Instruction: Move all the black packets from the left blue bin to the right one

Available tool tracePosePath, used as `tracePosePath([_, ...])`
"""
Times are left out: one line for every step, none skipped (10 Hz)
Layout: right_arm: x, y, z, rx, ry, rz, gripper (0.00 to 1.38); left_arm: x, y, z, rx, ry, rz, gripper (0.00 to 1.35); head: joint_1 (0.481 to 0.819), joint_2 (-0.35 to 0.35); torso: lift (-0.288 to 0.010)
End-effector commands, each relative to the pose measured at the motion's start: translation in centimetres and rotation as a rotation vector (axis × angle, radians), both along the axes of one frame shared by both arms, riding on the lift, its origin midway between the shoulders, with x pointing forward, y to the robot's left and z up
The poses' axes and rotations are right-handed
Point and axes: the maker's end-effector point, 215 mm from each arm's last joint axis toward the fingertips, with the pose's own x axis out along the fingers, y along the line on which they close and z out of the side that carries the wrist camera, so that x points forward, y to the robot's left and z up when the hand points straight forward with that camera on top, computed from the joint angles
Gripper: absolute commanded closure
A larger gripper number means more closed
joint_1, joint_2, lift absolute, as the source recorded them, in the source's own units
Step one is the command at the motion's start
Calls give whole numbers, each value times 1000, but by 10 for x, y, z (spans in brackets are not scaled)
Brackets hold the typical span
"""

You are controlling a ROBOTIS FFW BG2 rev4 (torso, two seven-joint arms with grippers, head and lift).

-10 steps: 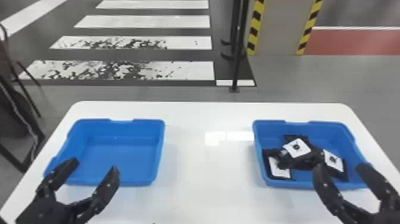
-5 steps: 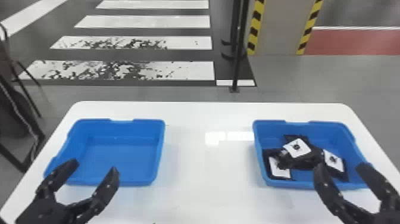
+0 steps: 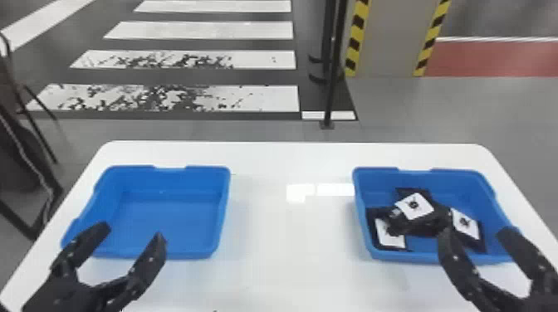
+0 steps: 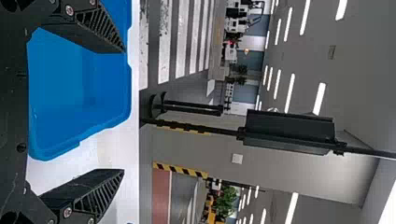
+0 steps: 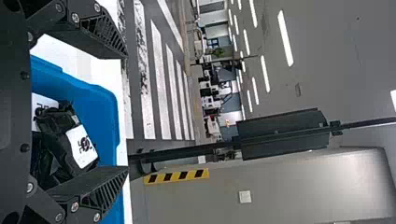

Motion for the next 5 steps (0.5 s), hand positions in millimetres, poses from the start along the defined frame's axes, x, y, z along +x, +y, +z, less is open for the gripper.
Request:
tracePosePath([0,0,0,0,0,1,190,0,0,-1,-1,3,1,131,695,16,-140])
tracePosePath([0,0,0,2,0,-1,190,0,0,-1,-1,3,1,131,695,15,-140])
tracePosePath([0,0,0,2,0,-1,190,0,0,-1,1,3,1,125,695,15,-140])
tracePosePath([0,0,0,4,0,-1,183,0,0,-2,0,5,1,125,695,15,-140])
tracePosePath([0,-1,-1,8,2,-2,182,0,0,-2,0,5,1,130,695,15,-140])
